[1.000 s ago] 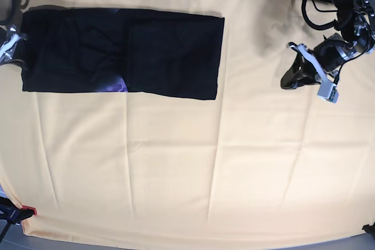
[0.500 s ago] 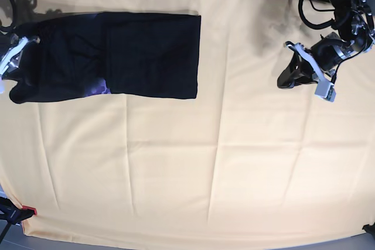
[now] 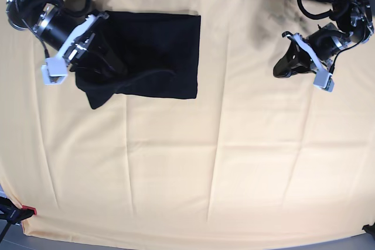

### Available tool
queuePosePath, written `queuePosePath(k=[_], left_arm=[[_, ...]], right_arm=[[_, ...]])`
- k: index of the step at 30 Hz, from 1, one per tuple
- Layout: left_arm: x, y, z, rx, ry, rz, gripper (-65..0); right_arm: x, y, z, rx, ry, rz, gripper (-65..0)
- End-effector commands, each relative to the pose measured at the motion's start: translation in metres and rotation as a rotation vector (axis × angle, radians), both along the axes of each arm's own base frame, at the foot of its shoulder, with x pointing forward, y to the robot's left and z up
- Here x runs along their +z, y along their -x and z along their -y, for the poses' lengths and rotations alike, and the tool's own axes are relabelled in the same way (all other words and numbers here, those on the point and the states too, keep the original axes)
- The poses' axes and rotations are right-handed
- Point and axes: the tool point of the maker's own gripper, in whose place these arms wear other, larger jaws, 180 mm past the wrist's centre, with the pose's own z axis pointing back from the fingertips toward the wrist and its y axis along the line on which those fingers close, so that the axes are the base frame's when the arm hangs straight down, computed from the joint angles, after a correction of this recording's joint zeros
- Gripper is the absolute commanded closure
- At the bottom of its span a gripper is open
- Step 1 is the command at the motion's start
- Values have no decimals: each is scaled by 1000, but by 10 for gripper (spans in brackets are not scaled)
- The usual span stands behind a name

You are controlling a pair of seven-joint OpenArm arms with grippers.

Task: Fold the T-shirt properly
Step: 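Grasp the folded shirt edge with the right gripper and fold it over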

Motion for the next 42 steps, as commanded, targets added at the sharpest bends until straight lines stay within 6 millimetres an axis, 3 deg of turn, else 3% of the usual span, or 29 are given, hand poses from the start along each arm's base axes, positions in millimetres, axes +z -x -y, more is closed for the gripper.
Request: queuePosePath(k=[1,7,12,15,18,19,21,25,32,33,34,36,37,42], left_arm=[[13,-4,1,-4,21,45,0],[12,-4,2,-2,25,45,0],[12,-4,2,-2,26,45,0],[12,-4,2,-2,26,45,0],[12,-4,2,-2,25,45,0],[13,-4,2,-2,26,46,0],[13,-4,2,-2,26,46,0],[12,-4,2,-2,25,45,0],[12,-4,3,-11,22,47,0],[13,-3,4,-22,19,54,0],[13,-2,5,-36,16,62,0],[14,-2,6,-43,15,66,0],[14,-2,6,-42,15,66,0],[14,-2,6,-42,15,65,0]], right_arm=[[13,-4,-7,9,-23,57,0],[3,-15,-38,35,46,77,0],[-4,-13,-68,98,93,89,0],[1,-11,-87,139,59,117,-16],[13,-6,-110,208,12,157,-368],[18,-5,-117,232,4,172,-456],[32,-5,-128,274,-25,216,-493],[57,-7,-135,317,-59,294,-493],[41,0,-130,367,110,258,-483],[42,0,-127,358,112,260,-443],[43,0,-124,346,113,263,-360],[44,-4,-117,316,125,266,-92],[43,-7,-112,297,131,264,0],[43,-45,-67,53,221,328,0]])
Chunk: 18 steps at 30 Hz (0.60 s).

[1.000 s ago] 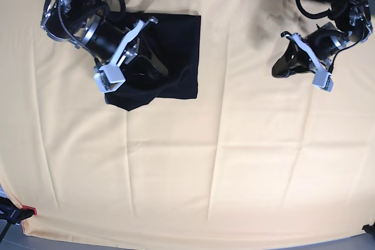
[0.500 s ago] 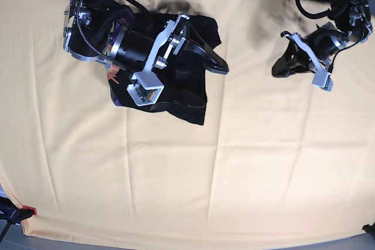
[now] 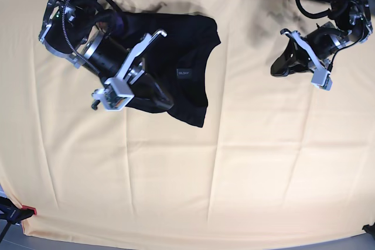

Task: Fold the T-shirt properly
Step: 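Grasp the folded shirt edge with the right gripper and fold it over, then pull the shirt bundle with both grippers to square it into a rectangle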

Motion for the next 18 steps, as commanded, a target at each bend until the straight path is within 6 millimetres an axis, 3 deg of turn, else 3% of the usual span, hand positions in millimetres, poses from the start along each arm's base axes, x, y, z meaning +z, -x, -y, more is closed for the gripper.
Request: queuePosePath(k=[1,6,14,16,18], left_arm=[[13,-4,0,-7,17,44,0],[19,-5,4,-10,58,55,0],[18,-3,4,-16,60,46,0],[19,-3,5,-17,67,48,0],[26,-3,9,-26,113,60,0]], right_arm=[[8,-6,2,-15,-25,42,0],[-41,-26,-6,-3,-56,-98,0],[-123,-33,-55,127,15,-296,0],[-136,-39,-64,147,37,-304,0],[-136,-44,-73,177,46,-301,0]])
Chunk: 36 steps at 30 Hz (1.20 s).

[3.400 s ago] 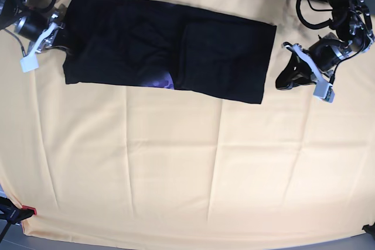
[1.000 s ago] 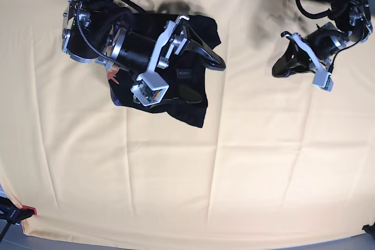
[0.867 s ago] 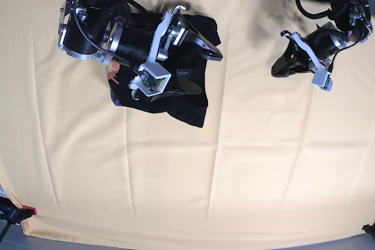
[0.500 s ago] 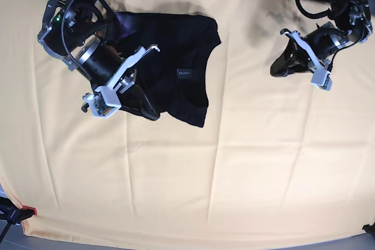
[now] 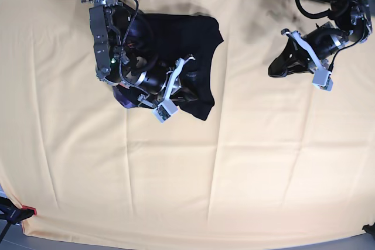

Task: Fold the T-shirt properly
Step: 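Pull the shirt bundle with both grippers to square it into a rectangle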

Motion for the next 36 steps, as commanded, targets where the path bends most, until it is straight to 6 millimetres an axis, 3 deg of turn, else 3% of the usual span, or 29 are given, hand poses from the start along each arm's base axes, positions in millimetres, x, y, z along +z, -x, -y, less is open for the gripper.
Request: queuePosePath(k=[1,6,8,10,16,21,25,31,36], left_arm=[[20,-3,4,-28,45,70,0],[46,18,29,-183,213,98,0],[39,26,32,-226,189,56,0],[38,29,39,-255,186,49,0],[37,56,95,-451,233,14,0],[11,98,147,-671,104,-42,0],[-12,108,172,-771,-37,-14,0],[-37,108,187,-839,-217,72,0],[-45,96,183,-805,-280,97,0]], right_arm=[[21,-10,-8,18,-34,55,0],[83,-13,-14,91,-43,166,0],[104,-12,-8,87,-6,240,0],[112,-17,5,52,58,291,0],[86,-42,68,-75,198,292,0],[76,-54,124,-158,310,277,0],[48,-56,155,-159,377,209,0],[3,-44,172,-125,356,49,0],[-3,-33,165,-104,299,-23,0]])
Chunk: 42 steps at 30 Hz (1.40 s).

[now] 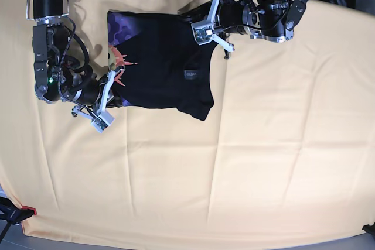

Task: Fold the T-shirt properly
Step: 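Pull the shirt bundle with both grippers to square it into a rectangle, then smooth the bundle's sides with both grippers, then open and withdraw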

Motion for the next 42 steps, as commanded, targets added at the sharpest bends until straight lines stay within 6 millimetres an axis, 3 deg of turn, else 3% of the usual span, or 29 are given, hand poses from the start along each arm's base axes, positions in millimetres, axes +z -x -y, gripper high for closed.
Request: queuePosePath(k=[1,7,12,20,26,29,33,36,40,42], left_arm=[[2,-3,0,11,21,4,0],[-30,-20,-13,66,-21,-54,0],[-44,-52,-27,100,-63,-53,0],[-18,-113,-28,146,-6,67,0],[-2,-161,-34,206,57,185,0],[5,-188,-38,257,101,206,0],[3,-214,-38,303,123,184,0],[5,-222,-36,310,121,183,0],[23,-223,-36,281,109,166,0],[36,-215,-32,243,120,130,0]], right_arm=[[16,-10,0,4,-21,47,0],[32,-1,-10,48,-59,32,0],[45,19,-18,110,-72,21,0],[14,82,-17,127,-60,-93,0],[-16,135,1,59,-61,-233,0],[-17,154,7,18,-92,-267,0],[-2,173,13,-9,-106,-256,0],[11,176,28,-70,-49,-222,0],[32,156,70,-260,89,-123,0],[45,146,79,-328,85,-61,0]])
